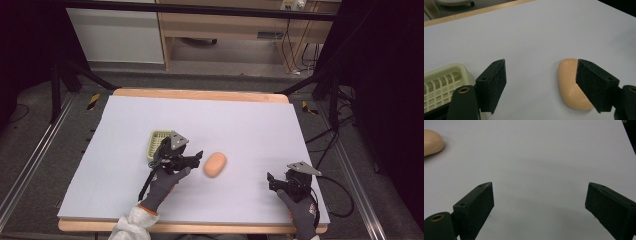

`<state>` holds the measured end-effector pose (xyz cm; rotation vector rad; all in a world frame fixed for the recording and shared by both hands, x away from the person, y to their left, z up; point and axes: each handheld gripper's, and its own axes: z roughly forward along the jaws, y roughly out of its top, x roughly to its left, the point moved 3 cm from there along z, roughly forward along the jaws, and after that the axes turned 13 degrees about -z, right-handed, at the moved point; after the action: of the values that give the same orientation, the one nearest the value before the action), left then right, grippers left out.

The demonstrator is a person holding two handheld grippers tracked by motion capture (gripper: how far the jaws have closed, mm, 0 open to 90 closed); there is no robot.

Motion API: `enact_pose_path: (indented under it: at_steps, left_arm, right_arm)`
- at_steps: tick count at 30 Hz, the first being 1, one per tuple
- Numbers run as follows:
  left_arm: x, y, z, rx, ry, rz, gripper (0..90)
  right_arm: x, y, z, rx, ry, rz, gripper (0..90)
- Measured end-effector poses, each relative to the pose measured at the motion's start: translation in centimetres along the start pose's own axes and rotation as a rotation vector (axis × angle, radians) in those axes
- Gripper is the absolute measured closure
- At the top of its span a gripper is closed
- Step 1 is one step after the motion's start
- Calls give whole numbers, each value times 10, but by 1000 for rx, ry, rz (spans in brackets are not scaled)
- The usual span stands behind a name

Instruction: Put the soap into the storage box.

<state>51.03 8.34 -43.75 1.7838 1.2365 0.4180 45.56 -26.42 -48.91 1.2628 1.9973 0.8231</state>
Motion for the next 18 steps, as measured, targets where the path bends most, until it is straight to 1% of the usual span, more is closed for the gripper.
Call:
enact_pose_path:
  at_steps: [5,11,18]
  left_arm:
    - [-5,-1,7,16,0,10,237]
    - [-11,-1,14,23,-8,8,235]
    - [-16,-1,22,39,-11,18,236]
  right_arm:
    - [0,0,0,0,2,0,87]
    - [0,1,0,1,1,1,86]
    - [0,1,1,4,-1,-1,85]
